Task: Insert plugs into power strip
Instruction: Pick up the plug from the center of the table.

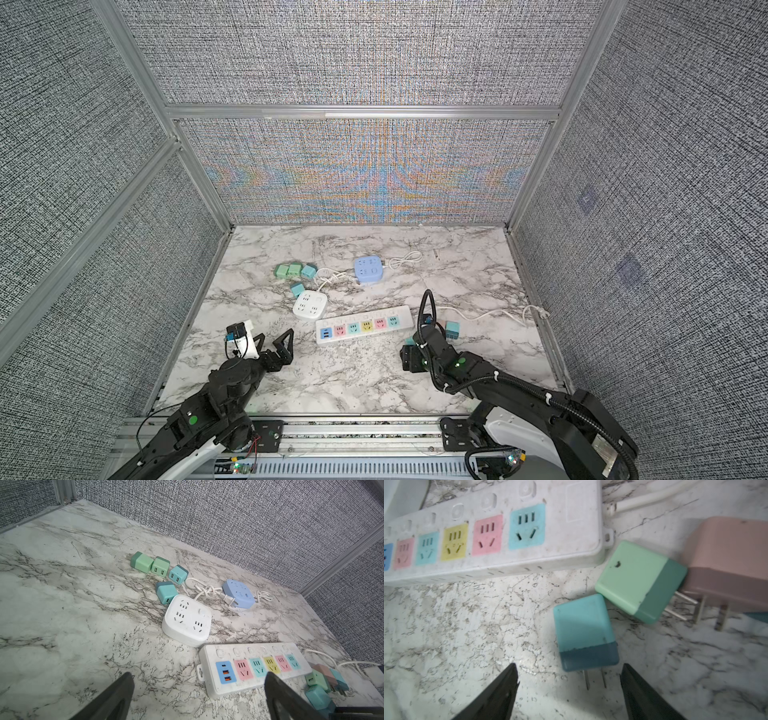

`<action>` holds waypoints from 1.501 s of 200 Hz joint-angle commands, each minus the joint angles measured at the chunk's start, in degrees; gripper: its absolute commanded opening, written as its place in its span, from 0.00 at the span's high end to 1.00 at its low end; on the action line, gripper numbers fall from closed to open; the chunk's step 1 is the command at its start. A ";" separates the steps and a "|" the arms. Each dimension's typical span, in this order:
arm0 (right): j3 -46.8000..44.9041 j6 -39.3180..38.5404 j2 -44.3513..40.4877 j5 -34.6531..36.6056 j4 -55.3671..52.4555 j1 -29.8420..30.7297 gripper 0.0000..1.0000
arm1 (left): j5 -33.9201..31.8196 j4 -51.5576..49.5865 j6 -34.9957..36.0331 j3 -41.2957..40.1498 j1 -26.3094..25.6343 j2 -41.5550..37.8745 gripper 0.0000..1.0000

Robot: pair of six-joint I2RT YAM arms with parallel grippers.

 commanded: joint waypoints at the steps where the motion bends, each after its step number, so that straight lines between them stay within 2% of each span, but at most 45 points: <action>1: 0.97 0.06 1.91 4.21 -1.45 0.15 0.20 | 0.09 0.48 -0.19 0.25 -0.05 0.07 0.01; 43: 3.13 -1.37 8.48 3.87 1.59 0.24 0.21 | 0.18 0.48 -0.28 0.16 -0.04 0.07 0.01; 88: 4.58 -2.71 13.12 3.42 3.70 0.68 0.29 | 0.27 0.47 -0.28 0.16 -0.04 0.14 0.01; 114: 4.53 -2.73 14.19 3.98 3.81 0.94 0.40 | 0.18 0.53 -0.28 0.09 -0.04 0.20 0.01; 138: 3.87 -2.53 14.15 4.21 4.24 1.20 0.55 | 0.18 0.57 -0.28 0.15 -0.04 0.24 0.01; 169: 2.71 -2.37 12.54 4.28 5.42 2.24 0.65 | -0.74 0.49 -0.41 0.12 -0.05 0.33 0.01; 208: 1.61 -3.63 5.71 5.99 6.29 4.61 0.76 | -9.03 -1.49 -4.20 0.57 -0.04 -2.05 0.01; 219: 1.16 -4.57 3.19 6.94 6.70 5.42 0.78 | -6.58 2.31 -1.75 -0.31 -0.04 -3.72 0.01; 236: 0.19 -6.68 -1.70 8.48 8.01 6.81 0.82 | 0.71 7.36 3.23 -0.48 -0.04 -5.40 0.01; 259: -2.55 -11.15 -9.43 9.54 12.66 8.83 0.87 | 8.60 11.74 5.73 1.25 -0.04 -5.09 0.01; 280: -4.91 -16.07 -14.99 10.34 17.30 9.96 0.92 | 15.40 16.39 6.75 2.65 -0.11 -1.31 0.01; 300: -6.37 -21.23 -17.99 9.81 21.22 10.32 0.98 | 21.75 20.93 6.84 4.05 -0.11 6.84 0.01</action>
